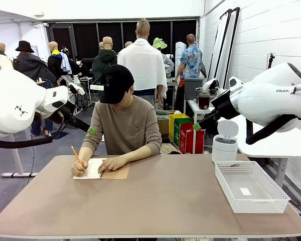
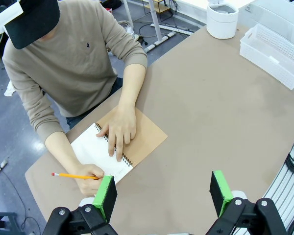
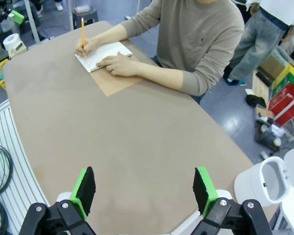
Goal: Sort the paper based on its condition.
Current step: If a person hands you a paper, place it in the Organizing basket , and if it's crumpled, put it in the Trash can.
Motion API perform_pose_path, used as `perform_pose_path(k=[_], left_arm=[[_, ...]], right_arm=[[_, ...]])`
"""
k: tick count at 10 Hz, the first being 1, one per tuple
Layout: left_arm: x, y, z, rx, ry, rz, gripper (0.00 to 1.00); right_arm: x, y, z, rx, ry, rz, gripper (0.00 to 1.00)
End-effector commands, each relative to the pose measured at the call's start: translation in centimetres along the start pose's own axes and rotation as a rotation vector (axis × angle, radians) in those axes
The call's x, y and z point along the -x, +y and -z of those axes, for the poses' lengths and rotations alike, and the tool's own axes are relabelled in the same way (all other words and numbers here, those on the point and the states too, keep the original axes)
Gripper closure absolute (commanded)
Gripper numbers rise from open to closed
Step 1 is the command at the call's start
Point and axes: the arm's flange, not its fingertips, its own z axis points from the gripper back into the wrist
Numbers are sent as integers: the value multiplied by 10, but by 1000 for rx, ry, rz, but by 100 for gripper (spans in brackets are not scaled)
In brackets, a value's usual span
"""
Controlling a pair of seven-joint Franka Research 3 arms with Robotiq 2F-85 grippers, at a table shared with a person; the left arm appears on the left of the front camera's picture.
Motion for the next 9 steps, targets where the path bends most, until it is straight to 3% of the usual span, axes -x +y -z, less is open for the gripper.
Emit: perform_pose_path(k=[1,9], left_arm=[[1,-1,-1,13,-1,7,0],[1,-1,-1,13,-1,7,0]], right_arm=[[0,0,0,-3,-1,-1,0],[0,0,0,-3,-1,-1,0]])
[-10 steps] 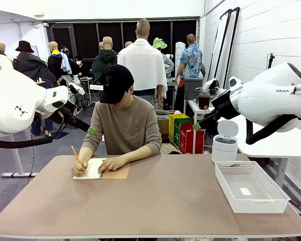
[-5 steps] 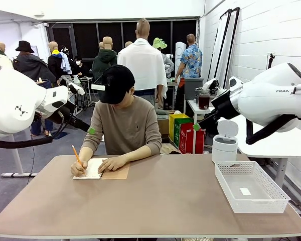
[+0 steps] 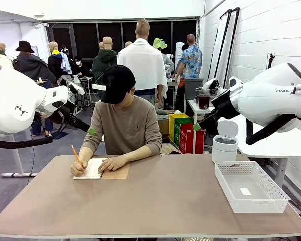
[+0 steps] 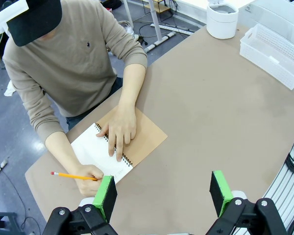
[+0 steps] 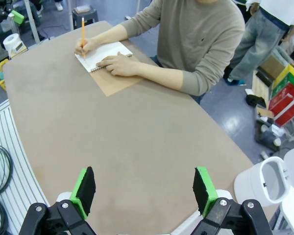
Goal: Sort the paper based on its condition.
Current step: If a person hands you a paper, place it in the Organizing basket , and if it's crumpled, put it in the Trash can.
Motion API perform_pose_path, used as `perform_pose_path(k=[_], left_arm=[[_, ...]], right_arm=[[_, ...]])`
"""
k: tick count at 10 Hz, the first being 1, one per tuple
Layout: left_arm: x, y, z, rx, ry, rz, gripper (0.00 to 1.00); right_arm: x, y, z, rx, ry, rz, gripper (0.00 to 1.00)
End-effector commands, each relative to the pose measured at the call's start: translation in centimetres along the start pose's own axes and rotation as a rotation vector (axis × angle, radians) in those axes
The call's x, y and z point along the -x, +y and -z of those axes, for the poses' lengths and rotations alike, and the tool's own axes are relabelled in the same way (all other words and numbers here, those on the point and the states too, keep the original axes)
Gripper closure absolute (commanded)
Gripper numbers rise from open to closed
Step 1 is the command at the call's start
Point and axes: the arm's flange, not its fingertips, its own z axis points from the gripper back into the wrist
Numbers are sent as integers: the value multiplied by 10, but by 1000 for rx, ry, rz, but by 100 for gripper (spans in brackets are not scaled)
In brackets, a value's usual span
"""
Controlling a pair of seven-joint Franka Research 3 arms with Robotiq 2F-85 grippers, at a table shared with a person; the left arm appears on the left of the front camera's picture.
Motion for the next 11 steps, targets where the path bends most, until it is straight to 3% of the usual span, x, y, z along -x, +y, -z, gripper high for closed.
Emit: perform_pose_path(k=[1,11], left_arm=[[1,-1,-1,13,-1,7,0],[1,-1,-1,13,-1,7,0]], right_arm=[[0,0,0,-3,-1,-1,0],[0,0,0,-3,-1,-1,0]])
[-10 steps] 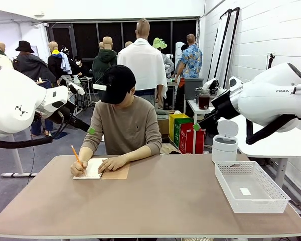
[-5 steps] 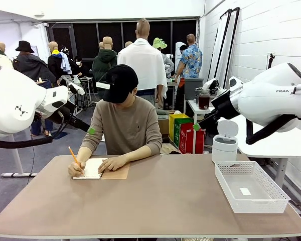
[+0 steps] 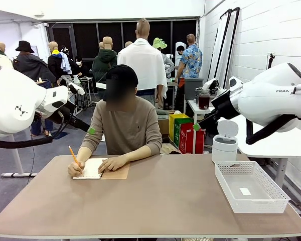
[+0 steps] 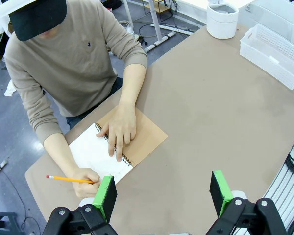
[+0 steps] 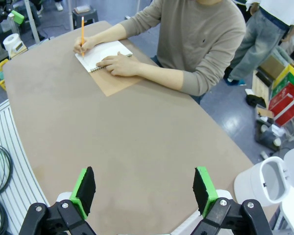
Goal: Sort the paper based on its condition.
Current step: If a person hands you a paper, place it in the Organizing basket , and if it's crumpled, put it in the Trash can.
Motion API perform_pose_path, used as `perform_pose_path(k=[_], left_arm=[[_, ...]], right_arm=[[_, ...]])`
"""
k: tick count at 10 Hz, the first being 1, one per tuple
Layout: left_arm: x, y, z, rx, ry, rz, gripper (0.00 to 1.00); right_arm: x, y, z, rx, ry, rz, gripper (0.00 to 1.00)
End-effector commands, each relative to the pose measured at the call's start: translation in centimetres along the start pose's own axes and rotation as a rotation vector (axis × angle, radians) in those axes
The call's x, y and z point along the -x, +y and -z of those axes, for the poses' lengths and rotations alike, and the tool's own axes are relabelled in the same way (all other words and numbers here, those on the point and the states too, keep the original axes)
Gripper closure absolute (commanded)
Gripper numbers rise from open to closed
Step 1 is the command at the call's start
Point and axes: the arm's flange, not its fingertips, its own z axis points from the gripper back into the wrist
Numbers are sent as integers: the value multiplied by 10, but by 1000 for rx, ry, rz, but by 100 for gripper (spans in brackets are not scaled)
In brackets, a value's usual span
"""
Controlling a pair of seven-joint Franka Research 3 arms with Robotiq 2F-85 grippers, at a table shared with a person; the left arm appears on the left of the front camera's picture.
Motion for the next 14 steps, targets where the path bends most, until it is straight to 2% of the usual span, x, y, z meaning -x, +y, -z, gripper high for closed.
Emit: perform_pose_path(k=[1,14], left_arm=[[1,-1,-1,13,-1,7,0],[1,-1,-1,13,-1,7,0]], right_arm=[[0,0,0,-3,-1,-1,0],[0,0,0,-3,-1,-1,0]])
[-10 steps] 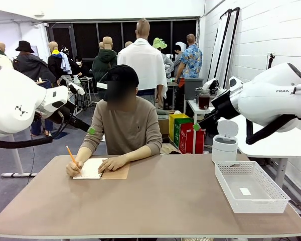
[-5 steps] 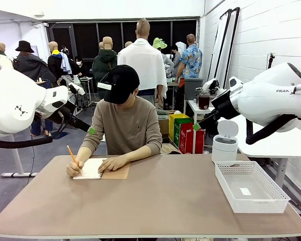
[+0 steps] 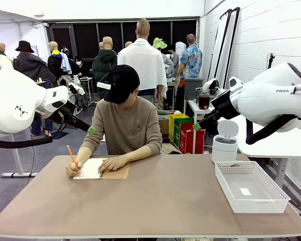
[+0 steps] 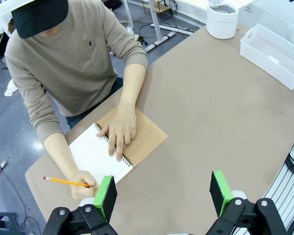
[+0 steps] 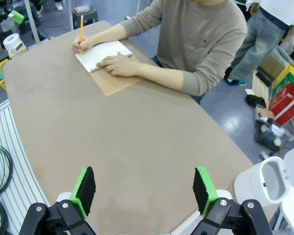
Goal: Sort the paper based on its condition.
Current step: If a person hands you a paper, place it in the Organizing basket , and if it's crumpled, put it in the Trash can.
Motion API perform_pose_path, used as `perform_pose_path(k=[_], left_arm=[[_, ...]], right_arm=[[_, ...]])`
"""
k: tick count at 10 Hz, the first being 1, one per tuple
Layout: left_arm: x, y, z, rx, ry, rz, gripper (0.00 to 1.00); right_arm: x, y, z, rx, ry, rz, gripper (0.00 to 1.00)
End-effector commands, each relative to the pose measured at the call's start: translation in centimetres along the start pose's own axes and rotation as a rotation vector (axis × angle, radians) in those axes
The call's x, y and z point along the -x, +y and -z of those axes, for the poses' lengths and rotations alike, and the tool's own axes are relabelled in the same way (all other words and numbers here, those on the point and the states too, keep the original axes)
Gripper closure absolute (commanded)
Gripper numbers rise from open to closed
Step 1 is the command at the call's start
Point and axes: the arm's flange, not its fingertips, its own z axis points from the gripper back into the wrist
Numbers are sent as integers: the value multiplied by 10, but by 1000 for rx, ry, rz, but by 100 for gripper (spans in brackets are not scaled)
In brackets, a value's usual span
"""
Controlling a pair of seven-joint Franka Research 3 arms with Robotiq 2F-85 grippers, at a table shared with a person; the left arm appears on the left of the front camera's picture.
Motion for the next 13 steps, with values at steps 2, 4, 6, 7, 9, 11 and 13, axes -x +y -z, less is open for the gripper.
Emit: perform_pose_path(k=[2,4,6,7,9,11,13], left_arm=[[1,-1,-1,13,-1,7,0],[1,-1,-1,13,-1,7,0],[1,-1,-1,13,-1,7,0],[1,-1,-1,13,-1,7,0],[1,-1,-1,13,-1,7,0],[1,-1,-1,13,-1,7,0],[1,-1,-1,13,-1,7,0]], right_arm=[[0,0,0,-3,-1,-1,0],[0,0,0,-3,-1,-1,0],[0,0,0,-3,-1,-1,0],[0,0,0,-3,-1,-1,0],[0,0,0,-3,-1,-1,0],[0,0,0,-3,-1,-1,0],[0,0,0,-3,-1,-1,0]])
